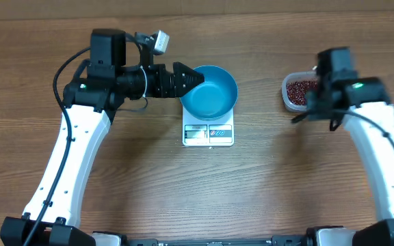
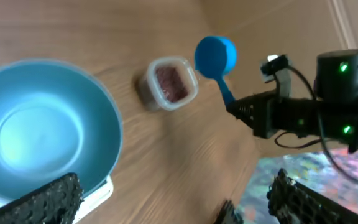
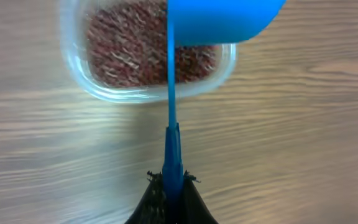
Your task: Scoop item into bowl and weigh 150g on scale
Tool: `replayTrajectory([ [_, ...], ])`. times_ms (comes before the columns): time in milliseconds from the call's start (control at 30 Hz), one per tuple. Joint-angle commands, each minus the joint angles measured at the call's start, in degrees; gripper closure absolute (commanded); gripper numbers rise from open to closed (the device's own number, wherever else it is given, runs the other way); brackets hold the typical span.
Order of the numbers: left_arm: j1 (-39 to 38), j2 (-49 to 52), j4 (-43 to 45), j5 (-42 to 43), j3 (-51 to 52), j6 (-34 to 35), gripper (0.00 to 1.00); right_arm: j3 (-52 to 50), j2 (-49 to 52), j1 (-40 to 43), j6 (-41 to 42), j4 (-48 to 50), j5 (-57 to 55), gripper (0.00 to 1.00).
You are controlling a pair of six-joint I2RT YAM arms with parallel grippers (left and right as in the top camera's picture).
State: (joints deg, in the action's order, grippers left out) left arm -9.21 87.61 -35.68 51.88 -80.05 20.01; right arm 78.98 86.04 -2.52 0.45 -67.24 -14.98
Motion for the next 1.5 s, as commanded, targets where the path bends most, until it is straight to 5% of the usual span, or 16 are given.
replayTrajectory([
  [0,0.7,-0.7,4.7,8.3,-1.1,4.4,0.00,9.4,-1.3,6.6,1.2,-3.1,24.9,0.96],
  [133,0.2,-0.7,10.4,11.0,-1.1,10.2,0.00,11.0,-1.2,12.8,1.0,-3.8,55.5,0.96],
  [267,-1.0,-0.7,15.9,10.8,-1.1,17.6,0.08,11.0,-1.1,14.2,1.0,-1.7,71.5,0.96],
  [467,-4.9,-0.7,23.1,7.4,-1.1,28.7,0.37,11.0,-1.1,11.4,4.1,6.4,84.5,0.96],
  [667,-6.6,-0.7,32.3,4.5,-1.1,39.3,0.38,11.0,-1.1,6.7,16.1,17.0,85.6,0.96],
  [1033,-7.7,-0.7,40.7,0.4,-1.1,44.6,0.36,11.0,-1.1,-3.6,33.1,33.3,83.1,0.96],
  [1467,-8.8,-0.7,48.6,1.7,-1.1,45.2,0.41,11.0,-1.1,-8.8,34.5,35.9,83.0,0.96],
])
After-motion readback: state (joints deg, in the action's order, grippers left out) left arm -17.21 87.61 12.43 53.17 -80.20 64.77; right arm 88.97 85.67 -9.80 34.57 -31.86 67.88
